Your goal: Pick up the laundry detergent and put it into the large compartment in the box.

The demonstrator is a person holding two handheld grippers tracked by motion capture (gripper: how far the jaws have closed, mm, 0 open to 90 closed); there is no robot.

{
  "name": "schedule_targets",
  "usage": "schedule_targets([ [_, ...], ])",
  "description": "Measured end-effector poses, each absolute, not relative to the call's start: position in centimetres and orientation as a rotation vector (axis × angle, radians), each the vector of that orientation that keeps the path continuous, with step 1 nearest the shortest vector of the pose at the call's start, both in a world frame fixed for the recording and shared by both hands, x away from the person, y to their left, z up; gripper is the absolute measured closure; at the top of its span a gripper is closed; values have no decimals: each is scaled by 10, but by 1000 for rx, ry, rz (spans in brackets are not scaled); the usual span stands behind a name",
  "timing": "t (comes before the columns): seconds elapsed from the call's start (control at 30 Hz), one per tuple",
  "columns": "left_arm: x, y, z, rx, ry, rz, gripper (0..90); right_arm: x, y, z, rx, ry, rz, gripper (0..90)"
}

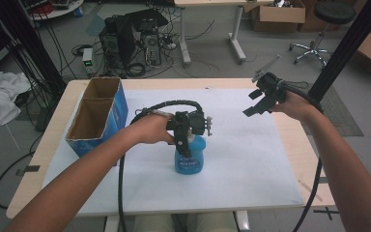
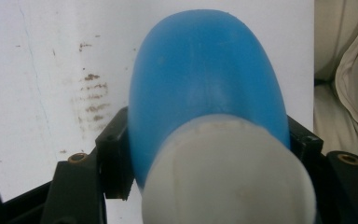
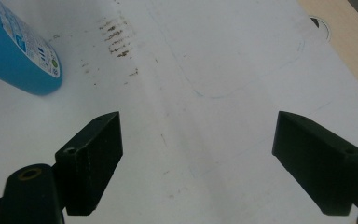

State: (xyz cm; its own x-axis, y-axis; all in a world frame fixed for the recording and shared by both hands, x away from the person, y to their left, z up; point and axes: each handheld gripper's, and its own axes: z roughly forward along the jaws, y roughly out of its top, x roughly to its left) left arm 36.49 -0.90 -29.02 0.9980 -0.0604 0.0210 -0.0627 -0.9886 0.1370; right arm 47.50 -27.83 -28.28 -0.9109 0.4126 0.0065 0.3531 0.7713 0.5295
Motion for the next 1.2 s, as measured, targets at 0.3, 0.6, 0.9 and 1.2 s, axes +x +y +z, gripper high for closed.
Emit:
schedule_targets([
  [0.3,365,-8,-290,2995,-96,26,364,475,-277,-284,615,2857,821,160],
  [0.6,365,-7,-290,2984,-99,23,372,475,-276,-285,612,2860,821,161],
  [0.9,364,-1,-276,2971,0,21,374,475,-276,-287,611,2867,823,163],
  [1.2,367,11,-245,2942,187,74,375,473,-275,-287,604,2868,824,163],
])
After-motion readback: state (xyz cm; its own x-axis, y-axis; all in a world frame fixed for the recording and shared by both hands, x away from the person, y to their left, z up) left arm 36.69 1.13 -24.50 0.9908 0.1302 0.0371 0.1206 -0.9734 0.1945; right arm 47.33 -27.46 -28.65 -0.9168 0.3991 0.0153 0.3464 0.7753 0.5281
